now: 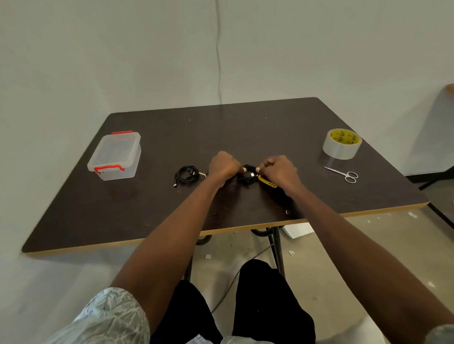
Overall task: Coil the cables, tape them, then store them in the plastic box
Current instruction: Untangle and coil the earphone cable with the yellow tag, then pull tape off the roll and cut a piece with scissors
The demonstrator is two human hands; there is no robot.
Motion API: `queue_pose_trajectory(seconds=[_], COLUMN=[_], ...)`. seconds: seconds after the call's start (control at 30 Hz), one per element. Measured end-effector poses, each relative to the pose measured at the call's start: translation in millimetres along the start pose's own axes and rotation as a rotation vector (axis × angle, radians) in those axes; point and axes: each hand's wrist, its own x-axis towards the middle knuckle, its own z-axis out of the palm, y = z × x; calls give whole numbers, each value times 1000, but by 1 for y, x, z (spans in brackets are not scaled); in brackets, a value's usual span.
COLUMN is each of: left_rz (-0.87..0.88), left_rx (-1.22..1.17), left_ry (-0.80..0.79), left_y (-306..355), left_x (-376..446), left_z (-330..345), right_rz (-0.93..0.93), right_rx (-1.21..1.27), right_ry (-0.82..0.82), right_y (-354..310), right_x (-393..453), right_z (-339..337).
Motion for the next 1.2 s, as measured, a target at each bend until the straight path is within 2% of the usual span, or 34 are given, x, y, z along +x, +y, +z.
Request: queue_pose_trajectory(seconds=[0.17, 0.3, 0.47, 0.63, 0.77, 0.9, 1.0, 1.2], left_rz=[-65, -47, 103, 334, 404, 407, 382, 341], left_rx=[-149, -116, 33, -15, -95, -155, -174, -223], left_ry=[-105, -41, 129, 200, 131, 62, 20, -8], left_y=[2, 4, 21, 53, 84, 103, 114, 127], left_x=[6, 7, 5, -6, -8, -12, -17, -19], left_z=[-13, -11, 4, 23, 48, 69, 82, 99], right_rz=[71, 32, -78, -142, -18, 257, 409, 422], right_rx=[226, 271, 223, 153, 236, 185, 207, 191], right_ry=[-28, 12, 108, 208, 408, 595, 566, 460], right_y=[-4, -5, 1, 12, 36, 67, 84, 96], right_x=[11, 14, 11, 12, 16, 21, 27, 37], right_z=[-11, -16, -31, -71, -119, -163, -174, -171])
